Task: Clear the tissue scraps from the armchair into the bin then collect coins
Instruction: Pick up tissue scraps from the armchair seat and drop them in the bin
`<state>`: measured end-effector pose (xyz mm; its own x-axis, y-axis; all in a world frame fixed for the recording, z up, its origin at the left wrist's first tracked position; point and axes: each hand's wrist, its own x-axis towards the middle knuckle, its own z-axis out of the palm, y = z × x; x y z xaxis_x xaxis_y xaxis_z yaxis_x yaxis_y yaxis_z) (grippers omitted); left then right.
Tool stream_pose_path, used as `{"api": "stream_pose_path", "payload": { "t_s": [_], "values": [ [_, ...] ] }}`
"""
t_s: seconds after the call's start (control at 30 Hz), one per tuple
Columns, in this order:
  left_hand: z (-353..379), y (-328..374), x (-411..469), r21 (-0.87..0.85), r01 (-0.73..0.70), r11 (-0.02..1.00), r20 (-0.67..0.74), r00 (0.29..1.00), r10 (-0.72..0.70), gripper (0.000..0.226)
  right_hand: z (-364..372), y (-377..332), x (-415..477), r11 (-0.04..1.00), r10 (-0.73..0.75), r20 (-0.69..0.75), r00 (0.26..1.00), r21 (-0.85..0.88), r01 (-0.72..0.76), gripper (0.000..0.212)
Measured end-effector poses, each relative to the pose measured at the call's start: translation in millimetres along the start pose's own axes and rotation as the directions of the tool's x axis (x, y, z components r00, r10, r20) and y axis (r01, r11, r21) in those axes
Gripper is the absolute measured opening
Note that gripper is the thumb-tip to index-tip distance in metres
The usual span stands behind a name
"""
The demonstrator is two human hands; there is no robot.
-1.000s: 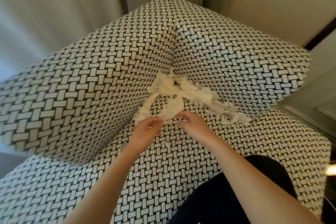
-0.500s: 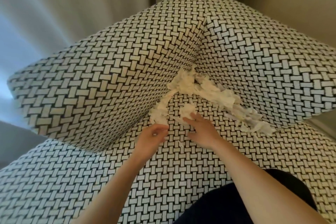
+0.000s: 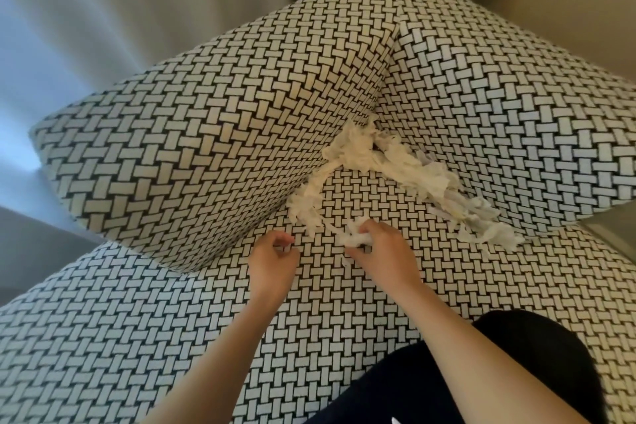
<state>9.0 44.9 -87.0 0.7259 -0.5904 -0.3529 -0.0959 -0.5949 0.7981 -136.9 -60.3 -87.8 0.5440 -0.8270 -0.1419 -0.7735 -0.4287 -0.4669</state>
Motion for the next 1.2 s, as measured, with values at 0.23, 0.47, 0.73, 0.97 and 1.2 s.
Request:
{"api": "stream_pose_path", "payload": {
  "t_s": [0.23, 0.47, 0.73, 0.97, 1.2],
  "values": [
    [3.1, -4.0, -4.8, 0.051, -0.079, 0.996, 0.053, 0.996, 0.076, 0.023, 16.0, -15.4, 0.8, 0.966, -0.01, 0.058, 0.998, -0.258, 0.025, 0.043],
    [16.0, -5.7, -17.2, 0.155, -0.24, 0.958, 0.166, 0.963, 0.214, 0.026, 12.8, -17.0, 0.8, 0.992, 0.019, 0.093, 0.995, -0.125, -0.007, 0.03],
    [40.9, -6.7, -18.4, 0.385, -0.508, 0.771, 0.377, 0.848, 0.371, 0.046, -24.1, -4.8, 4.9, 0.98, 0.012, 0.07, 0.997, 0.196, -0.026, 0.023],
    [54.5, 4.5, -9.3, 0.477, -0.551, 0.685, 0.317, 0.834, 0.451, 0.018, -34.7, -17.1, 4.1, 0.961, 0.031, 0.067, 0.997, 0.274, -0.049, 0.018],
    [48.1, 1.9, 2.9, 0.467, -0.534, 0.705, 0.221, 0.842, 0.492, 0.017, -37.6, -26.2, 8.7, 0.934, 0.076, 0.072, 0.995, 0.344, -0.096, 0.017]
  ]
}}
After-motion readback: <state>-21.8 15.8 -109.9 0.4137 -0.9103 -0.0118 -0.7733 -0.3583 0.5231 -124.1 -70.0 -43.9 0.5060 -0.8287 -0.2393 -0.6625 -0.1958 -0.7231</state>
